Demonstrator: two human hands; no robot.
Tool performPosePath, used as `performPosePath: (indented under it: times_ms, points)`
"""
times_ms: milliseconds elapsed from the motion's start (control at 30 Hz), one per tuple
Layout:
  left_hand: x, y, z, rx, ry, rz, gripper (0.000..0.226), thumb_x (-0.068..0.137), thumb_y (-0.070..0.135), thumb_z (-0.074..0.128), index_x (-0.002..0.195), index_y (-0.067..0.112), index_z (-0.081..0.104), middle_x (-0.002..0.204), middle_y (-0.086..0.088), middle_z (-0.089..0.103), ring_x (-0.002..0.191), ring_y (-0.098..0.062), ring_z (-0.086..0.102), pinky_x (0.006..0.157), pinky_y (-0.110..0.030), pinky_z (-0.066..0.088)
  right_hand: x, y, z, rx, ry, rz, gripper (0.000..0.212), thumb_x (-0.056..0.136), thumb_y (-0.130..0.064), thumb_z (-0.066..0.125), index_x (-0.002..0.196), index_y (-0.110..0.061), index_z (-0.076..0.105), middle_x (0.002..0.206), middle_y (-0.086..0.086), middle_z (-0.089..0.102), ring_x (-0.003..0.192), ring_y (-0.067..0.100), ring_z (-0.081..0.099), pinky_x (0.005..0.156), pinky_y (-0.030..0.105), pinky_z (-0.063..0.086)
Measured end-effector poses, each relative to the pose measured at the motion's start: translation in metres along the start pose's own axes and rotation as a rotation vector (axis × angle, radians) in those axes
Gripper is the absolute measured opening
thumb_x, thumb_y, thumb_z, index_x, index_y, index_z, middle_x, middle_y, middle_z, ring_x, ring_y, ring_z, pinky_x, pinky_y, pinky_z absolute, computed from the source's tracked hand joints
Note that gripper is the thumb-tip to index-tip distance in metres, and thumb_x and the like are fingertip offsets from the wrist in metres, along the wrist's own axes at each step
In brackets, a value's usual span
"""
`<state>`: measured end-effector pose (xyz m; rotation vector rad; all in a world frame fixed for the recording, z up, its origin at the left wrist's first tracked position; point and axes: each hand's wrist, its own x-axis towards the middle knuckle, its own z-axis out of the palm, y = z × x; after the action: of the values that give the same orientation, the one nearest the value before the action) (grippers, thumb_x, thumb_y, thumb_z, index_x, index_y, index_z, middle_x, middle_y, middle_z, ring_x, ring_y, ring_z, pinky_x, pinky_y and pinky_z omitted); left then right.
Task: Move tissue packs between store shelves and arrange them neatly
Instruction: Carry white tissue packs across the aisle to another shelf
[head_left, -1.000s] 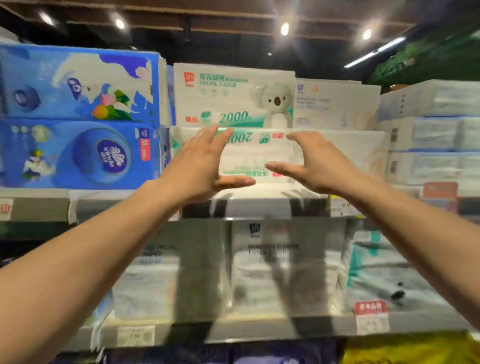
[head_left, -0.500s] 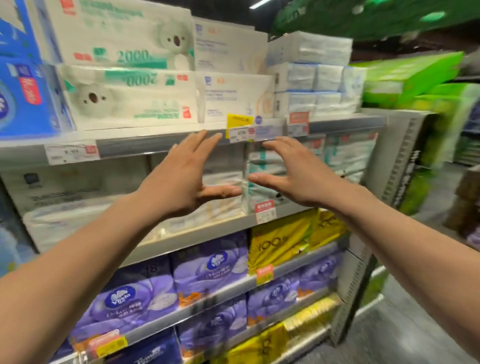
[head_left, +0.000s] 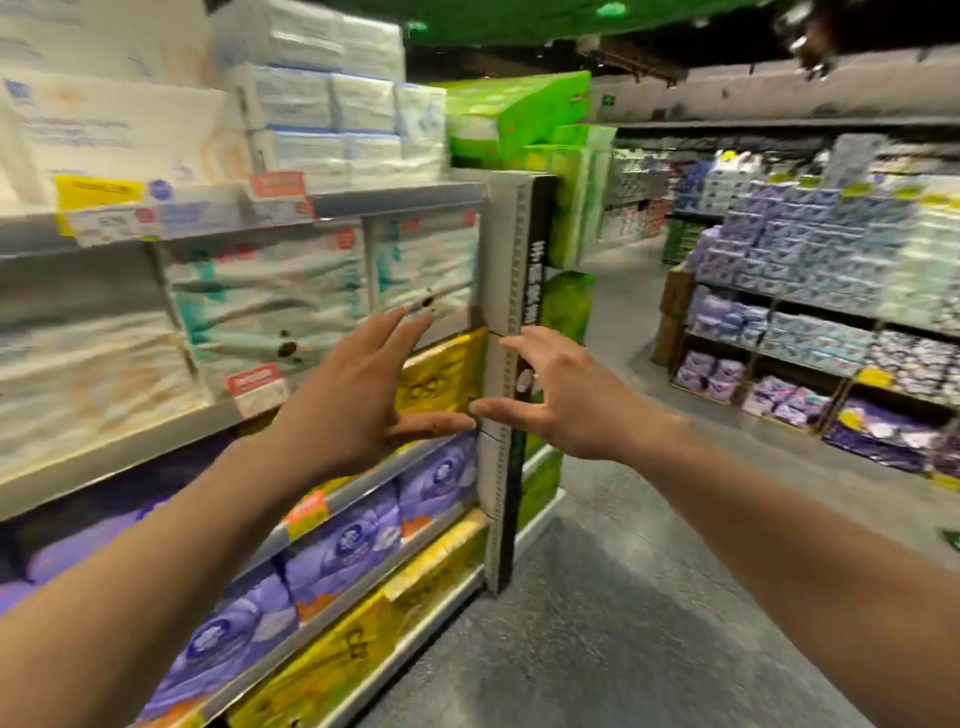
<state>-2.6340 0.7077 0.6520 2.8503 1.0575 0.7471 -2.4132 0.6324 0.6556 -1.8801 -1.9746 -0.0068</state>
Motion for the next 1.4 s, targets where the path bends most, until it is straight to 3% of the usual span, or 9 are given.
performPosePath:
  times_ms: [133, 367, 533, 700, 867, 1100, 1200, 1400]
  points:
    - [0.038, 0.075, 0.062, -0.086, -0.043, 0.075, 0.126, 0.061, 0.100, 0.030, 0.156, 0.018, 0.030, 0.160, -0.011, 0.033, 0.145, -0.031, 0.035, 0.119, -0.034, 0.023, -0.054, 0.087, -0.025, -0.024, -0.026, 0.152, 0.091, 0.083, -0.070, 0.060, 0.153, -0.015, 0.039, 0.157, 0.011, 0.038, 0.147, 0.026, 0.033, 0.121, 0.037, 0.027]
    - [0.120, 0.181, 0.173, -0.192, -0.271, 0.162, 0.124, 0.059, 0.101, 0.035, 0.160, 0.032, 0.012, 0.167, -0.001, 0.017, 0.153, -0.021, 0.016, 0.123, -0.038, 0.017, -0.127, 0.224, -0.062, -0.099, -0.089, 0.436, 0.093, 0.085, -0.072, 0.056, 0.159, -0.023, 0.027, 0.168, 0.005, 0.018, 0.155, 0.022, 0.016, 0.126, 0.040, 0.018]
    - [0.192, 0.229, 0.251, -0.196, -0.388, 0.260, 0.122, 0.061, 0.097, 0.038, 0.160, 0.034, 0.007, 0.167, 0.000, 0.016, 0.153, -0.020, 0.017, 0.124, -0.038, 0.018, -0.143, 0.319, -0.065, -0.096, -0.151, 0.630, 0.099, 0.081, -0.079, 0.048, 0.161, -0.027, 0.020, 0.170, 0.000, 0.008, 0.156, 0.022, 0.008, 0.126, 0.045, 0.016]
    - [0.291, 0.269, 0.336, -0.197, -0.453, 0.401, 0.115, 0.069, 0.089, 0.043, 0.161, 0.029, 0.008, 0.166, 0.000, 0.020, 0.151, -0.020, 0.022, 0.121, -0.034, 0.021, -0.137, 0.420, -0.066, -0.103, -0.148, 0.794, 0.093, 0.088, -0.075, 0.049, 0.161, -0.024, 0.021, 0.170, 0.000, 0.010, 0.156, 0.022, 0.010, 0.126, 0.043, 0.016]
    - [0.399, 0.314, 0.402, -0.246, -0.529, 0.557, 0.120, 0.063, 0.098, 0.029, 0.159, 0.026, 0.018, 0.163, -0.001, 0.028, 0.145, -0.022, 0.033, 0.116, -0.035, 0.030, -0.139, 0.518, -0.072, -0.050, -0.034, 1.029, 0.095, 0.084, -0.081, 0.048, 0.158, -0.025, 0.029, 0.167, 0.002, 0.022, 0.154, 0.022, 0.018, 0.124, 0.046, 0.023]
    - [0.495, 0.421, 0.484, -0.332, -0.611, 0.735, 0.133, 0.052, 0.103, 0.021, 0.159, 0.025, 0.019, 0.163, -0.002, 0.029, 0.147, -0.021, 0.030, 0.117, -0.034, 0.028, -0.175, 0.621, -0.069, 0.076, 0.224, 1.309, 0.095, 0.082, -0.081, 0.047, 0.155, -0.021, 0.036, 0.164, 0.003, 0.029, 0.153, 0.022, 0.022, 0.123, 0.043, 0.025]
    - [0.531, 0.484, 0.534, -0.344, -0.665, 0.812, 0.127, 0.058, 0.102, 0.028, 0.159, 0.025, 0.021, 0.162, -0.001, 0.032, 0.146, -0.021, 0.033, 0.117, -0.035, 0.030, -0.199, 0.678, -0.074, 0.035, 0.285, 1.423, 0.119, 0.063, -0.098, 0.029, 0.156, -0.024, 0.033, 0.166, 0.005, 0.024, 0.155, 0.027, 0.013, 0.124, 0.051, 0.020]
    - [0.601, 0.621, 0.617, -0.360, -0.764, 0.869, 0.115, 0.066, 0.089, 0.043, 0.159, 0.024, 0.022, 0.163, 0.000, 0.031, 0.148, -0.020, 0.031, 0.118, -0.034, 0.027, -0.263, 0.825, -0.109, 0.102, 0.377, 1.528, 0.098, 0.081, -0.081, 0.046, 0.157, -0.021, 0.032, 0.166, 0.004, 0.026, 0.155, 0.025, 0.016, 0.125, 0.047, 0.020]
